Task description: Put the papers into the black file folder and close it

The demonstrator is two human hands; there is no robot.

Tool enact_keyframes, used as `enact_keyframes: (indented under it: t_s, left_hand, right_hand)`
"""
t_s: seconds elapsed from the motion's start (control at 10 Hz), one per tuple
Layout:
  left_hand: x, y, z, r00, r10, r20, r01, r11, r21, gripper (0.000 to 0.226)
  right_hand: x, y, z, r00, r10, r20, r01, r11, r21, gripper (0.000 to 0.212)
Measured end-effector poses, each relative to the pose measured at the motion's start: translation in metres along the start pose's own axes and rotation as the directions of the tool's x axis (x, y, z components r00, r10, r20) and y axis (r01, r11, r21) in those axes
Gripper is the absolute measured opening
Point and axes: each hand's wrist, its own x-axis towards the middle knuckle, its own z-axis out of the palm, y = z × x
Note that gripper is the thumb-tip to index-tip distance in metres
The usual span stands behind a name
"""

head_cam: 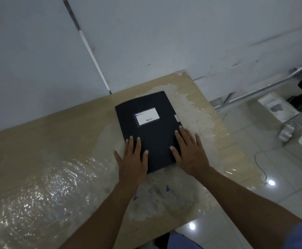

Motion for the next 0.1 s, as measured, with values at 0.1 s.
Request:
enact_keyframes:
  t_s: [0.1]
  left_hand:
    - [0.0171,-0.012,-0.049,0.978,0.069,-0.196,-0.062,0.997,0.039,0.06]
  right_hand:
    - [0.0319,-0.0344,-0.0306,0.992,-0.08,-0.094,0.082,0.996,0.016,0.064]
